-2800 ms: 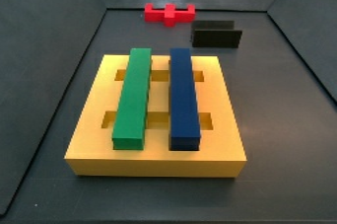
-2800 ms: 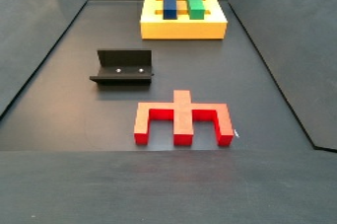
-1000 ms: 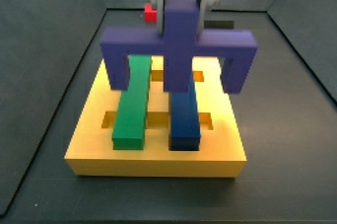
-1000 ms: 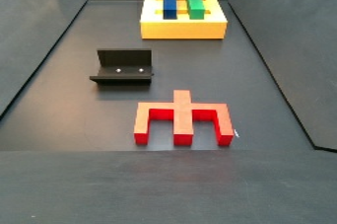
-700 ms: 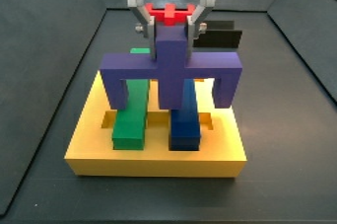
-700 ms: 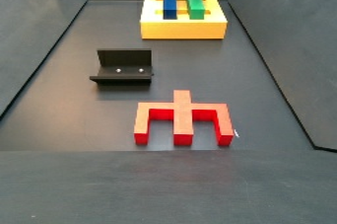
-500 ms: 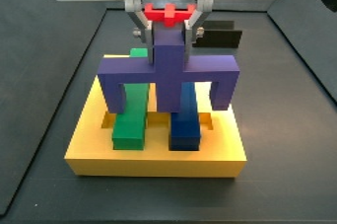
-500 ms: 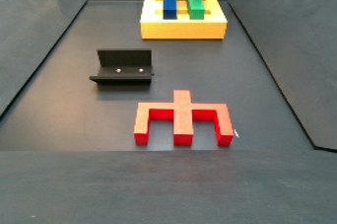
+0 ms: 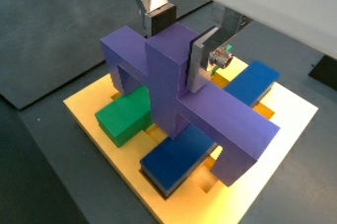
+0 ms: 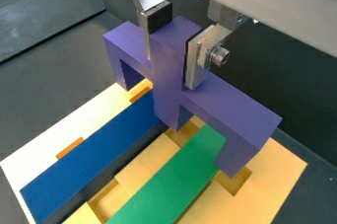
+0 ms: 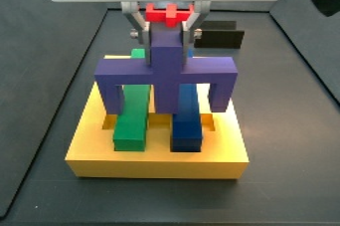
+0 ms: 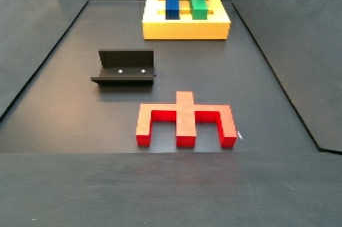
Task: Pick up the purple object. Move up. Place the purple object on the fixture. Regrasp the purple object. Move to above the board. Insert the purple object.
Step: Insert the purple object.
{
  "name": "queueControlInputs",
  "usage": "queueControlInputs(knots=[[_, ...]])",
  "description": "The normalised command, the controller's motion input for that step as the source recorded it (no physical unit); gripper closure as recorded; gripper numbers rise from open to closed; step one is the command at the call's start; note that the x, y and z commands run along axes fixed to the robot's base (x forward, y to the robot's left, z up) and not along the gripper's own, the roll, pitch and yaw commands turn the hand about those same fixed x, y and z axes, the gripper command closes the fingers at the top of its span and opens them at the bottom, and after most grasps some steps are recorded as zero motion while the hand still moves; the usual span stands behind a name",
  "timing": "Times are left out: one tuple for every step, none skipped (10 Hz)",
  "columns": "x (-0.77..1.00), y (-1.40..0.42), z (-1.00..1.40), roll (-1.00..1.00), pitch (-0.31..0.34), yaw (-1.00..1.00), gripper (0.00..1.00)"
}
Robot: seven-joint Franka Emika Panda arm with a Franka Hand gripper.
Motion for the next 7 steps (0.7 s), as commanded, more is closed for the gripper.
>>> queueControlInputs(knots=[[-0.15, -0.05, 0.0, 0.08, -0.013, 0.0, 1.0], [-0.1, -0.08, -0.1, 0.06, -0.069, 0.05, 1.0], [0.0, -0.19, -0.33, 0.03, -0.117, 0.09, 1.0], [0.07, -0.1, -0.46, 0.0, -0.107, 0.08, 1.0], [0.08, -0.08, -0.36, 0.0, -0.074, 0.06, 1.0], [0.0, 0.0, -0.31, 0.01, -0.087, 0.03, 1.0], [-0.08, 0.0, -0.37, 0.04, -0.106, 0.03, 1.0]])
